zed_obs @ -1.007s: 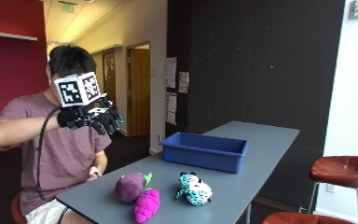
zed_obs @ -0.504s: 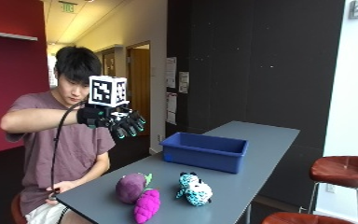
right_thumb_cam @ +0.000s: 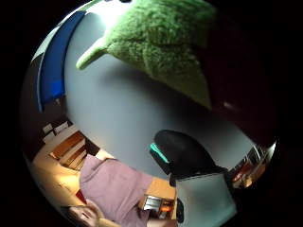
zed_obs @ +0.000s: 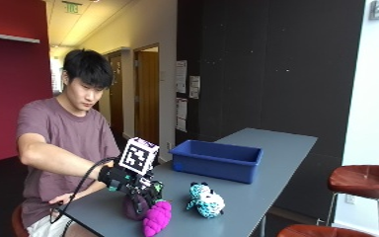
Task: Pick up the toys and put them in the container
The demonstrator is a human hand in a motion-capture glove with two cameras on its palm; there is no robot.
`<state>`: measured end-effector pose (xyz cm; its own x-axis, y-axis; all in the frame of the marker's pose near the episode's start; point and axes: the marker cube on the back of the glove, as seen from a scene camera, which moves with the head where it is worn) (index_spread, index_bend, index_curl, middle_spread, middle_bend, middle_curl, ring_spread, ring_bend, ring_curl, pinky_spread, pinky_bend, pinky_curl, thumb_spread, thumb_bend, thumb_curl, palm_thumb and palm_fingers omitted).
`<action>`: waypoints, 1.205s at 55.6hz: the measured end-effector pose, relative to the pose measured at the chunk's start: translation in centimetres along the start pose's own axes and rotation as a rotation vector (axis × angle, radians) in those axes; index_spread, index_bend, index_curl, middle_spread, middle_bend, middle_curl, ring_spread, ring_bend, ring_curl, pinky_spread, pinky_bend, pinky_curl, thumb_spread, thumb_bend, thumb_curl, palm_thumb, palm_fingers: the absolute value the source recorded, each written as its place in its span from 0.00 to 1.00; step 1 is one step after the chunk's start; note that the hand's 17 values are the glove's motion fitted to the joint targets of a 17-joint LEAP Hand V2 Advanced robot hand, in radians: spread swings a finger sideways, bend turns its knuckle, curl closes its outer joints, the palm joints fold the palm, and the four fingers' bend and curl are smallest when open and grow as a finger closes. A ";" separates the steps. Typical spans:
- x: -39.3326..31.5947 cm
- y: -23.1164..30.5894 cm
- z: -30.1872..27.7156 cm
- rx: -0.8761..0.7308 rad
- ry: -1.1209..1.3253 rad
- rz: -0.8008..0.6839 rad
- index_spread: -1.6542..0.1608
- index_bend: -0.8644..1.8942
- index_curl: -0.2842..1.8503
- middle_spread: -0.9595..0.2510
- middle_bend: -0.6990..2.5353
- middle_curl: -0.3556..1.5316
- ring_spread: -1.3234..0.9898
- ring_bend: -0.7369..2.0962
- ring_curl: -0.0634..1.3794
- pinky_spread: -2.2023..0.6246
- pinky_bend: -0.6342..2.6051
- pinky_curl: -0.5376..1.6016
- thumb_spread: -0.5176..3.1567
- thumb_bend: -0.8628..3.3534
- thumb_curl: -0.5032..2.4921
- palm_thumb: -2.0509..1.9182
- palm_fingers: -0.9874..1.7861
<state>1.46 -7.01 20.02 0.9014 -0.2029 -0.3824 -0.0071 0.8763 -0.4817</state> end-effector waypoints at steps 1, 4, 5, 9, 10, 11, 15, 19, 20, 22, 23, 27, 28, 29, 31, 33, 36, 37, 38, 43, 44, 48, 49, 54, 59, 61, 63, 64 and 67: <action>-0.2 -0.2 0.0 0.014 -0.024 0.018 0.77 0.37 0.22 0.71 0.27 0.34 0.55 0.41 0.18 0.79 0.49 0.42 0.45 0.20 0.24 0.53 0.34; -0.3 -0.7 0.1 0.057 -0.020 0.029 0.77 0.38 0.23 0.70 0.28 0.35 0.55 0.42 0.19 0.79 0.49 0.42 0.45 0.20 0.25 0.53 0.38; -0.4 -0.8 0.2 0.072 -0.009 0.027 0.77 0.38 0.23 0.70 0.29 0.35 0.55 0.42 0.18 0.79 0.48 0.41 0.45 0.20 0.25 0.54 0.39; -1.0 -1.1 0.3 0.124 -0.036 0.011 0.77 0.39 0.24 0.66 0.33 0.37 0.52 0.45 0.19 0.78 0.45 0.40 0.45 0.20 0.26 0.55 0.47; -1.2 -1.1 0.3 0.134 -0.050 0.007 0.77 0.40 0.25 0.65 0.34 0.38 0.52 0.46 0.19 0.78 0.45 0.39 0.45 0.21 0.26 0.55 0.50; -1.3 -1.1 0.3 0.143 -0.061 0.006 0.77 0.41 0.25 0.64 0.36 0.40 0.51 0.47 0.20 0.78 0.43 0.38 0.45 0.21 0.26 0.56 0.54; -1.7 -1.2 0.4 0.184 -0.100 0.016 0.76 0.45 0.27 0.61 0.41 0.43 0.48 0.51 0.22 0.76 0.40 0.37 0.46 0.21 0.27 0.58 0.64; -2.5 -1.0 0.4 0.231 -0.154 0.020 0.76 0.47 0.29 0.60 0.44 0.45 0.46 0.54 0.25 0.74 0.38 0.37 0.46 0.22 0.28 0.60 0.67; -2.6 -1.0 0.3 0.236 -0.161 0.022 0.76 0.47 0.30 0.59 0.44 0.46 0.45 0.55 0.26 0.74 0.38 0.37 0.46 0.22 0.29 0.60 0.67; -3.1 -0.9 0.3 0.235 -0.168 0.024 0.75 0.47 0.31 0.58 0.45 0.47 0.44 0.59 0.29 0.73 0.38 0.38 0.44 0.23 0.30 0.62 0.71; -3.3 -0.8 0.2 0.228 -0.171 0.024 0.75 0.47 0.31 0.58 0.46 0.48 0.44 0.60 0.29 0.73 0.38 0.38 0.44 0.23 0.31 0.63 0.71; -4.0 -0.5 -0.2 0.156 -0.219 0.019 0.75 0.50 0.33 0.57 0.49 0.50 0.43 0.62 0.32 0.72 0.39 0.39 0.41 0.23 0.33 0.65 0.75; -4.2 -0.3 -0.5 0.134 -0.238 0.013 0.74 0.51 0.34 0.57 0.49 0.51 0.42 0.63 0.33 0.71 0.40 0.39 0.40 0.23 0.33 0.65 0.76; -4.4 -0.2 -0.8 0.114 -0.255 0.007 0.74 0.53 0.35 0.57 0.50 0.52 0.42 0.63 0.33 0.71 0.40 0.40 0.40 0.23 0.33 0.65 0.77; -4.9 0.1 -1.5 0.087 -0.277 -0.004 0.74 0.55 0.37 0.57 0.51 0.53 0.42 0.64 0.35 0.71 0.41 0.41 0.38 0.23 0.34 0.66 0.78; -5.6 0.4 -2.2 0.074 -0.277 -0.015 0.74 0.57 0.38 0.57 0.52 0.54 0.41 0.65 0.36 0.70 0.42 0.41 0.37 0.23 0.35 0.66 0.78; -6.5 1.0 -3.6 0.064 -0.265 -0.027 0.74 0.59 0.41 0.57 0.54 0.56 0.41 0.67 0.38 0.70 0.43 0.42 0.36 0.23 0.36 0.66 0.78; -6.7 1.2 -4.3 0.062 -0.262 -0.031 0.73 0.60 0.41 0.57 0.54 0.56 0.41 0.67 0.38 0.70 0.44 0.43 0.35 0.23 0.36 0.66 0.78; -7.0 1.4 -5.0 0.060 -0.259 -0.036 0.73 0.61 0.42 0.57 0.55 0.57 0.41 0.67 0.38 0.70 0.44 0.43 0.35 0.23 0.37 0.66 0.78; -8.8 2.5 -9.9 0.091 -0.238 -0.084 0.74 0.64 0.45 0.58 0.57 0.59 0.41 0.69 0.40 0.69 0.45 0.44 0.32 0.22 0.38 0.66 0.77; -9.0 2.7 -10.9 0.107 -0.209 -0.110 0.74 0.64 0.46 0.58 0.57 0.59 0.41 0.70 0.41 0.69 0.46 0.45 0.32 0.22 0.39 0.66 0.76; -9.5 3.1 -15.6 0.203 -0.083 -0.224 0.74 0.65 0.48 0.59 0.58 0.60 0.41 0.71 0.42 0.69 0.46 0.45 0.31 0.22 0.40 0.66 0.76; -10.3 3.2 -17.2 0.222 -0.133 -0.213 0.74 0.66 0.49 0.59 0.58 0.60 0.41 0.71 0.42 0.69 0.47 0.46 0.30 0.22 0.40 0.66 0.75; -14.6 3.3 -24.0 0.357 -0.259 -0.246 0.74 0.66 0.51 0.60 0.59 0.61 0.41 0.72 0.43 0.69 0.47 0.47 0.29 0.22 0.41 0.67 0.75; -18.0 1.8 -27.2 0.452 -0.157 -0.205 0.75 0.66 0.52 0.61 0.60 0.61 0.42 0.72 0.44 0.69 0.48 0.47 0.28 0.21 0.42 0.67 0.74; -20.9 0.9 -28.9 0.461 -0.210 -0.096 0.75 0.66 0.53 0.61 0.60 0.62 0.42 0.72 0.44 0.69 0.48 0.47 0.28 0.21 0.43 0.67 0.74; -23.3 -0.1 -29.9 0.470 -0.203 -0.065 0.75 0.66 0.54 0.61 0.60 0.62 0.42 0.73 0.45 0.69 0.48 0.48 0.27 0.21 0.43 0.67 0.74; -24.3 -0.5 -30.1 0.479 -0.179 -0.089 0.75 0.66 0.54 0.62 0.60 0.62 0.42 0.72 0.45 0.69 0.48 0.48 0.27 0.21 0.44 0.67 0.74; -27.4 -1.5 -30.4 0.516 -0.103 -0.218 0.75 0.66 0.55 0.62 0.60 0.62 0.42 0.73 0.45 0.68 0.48 0.48 0.27 0.21 0.44 0.67 0.73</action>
<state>-36.38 -16.07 7.29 0.8961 -0.3819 -0.2260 0.3729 0.9241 -0.0832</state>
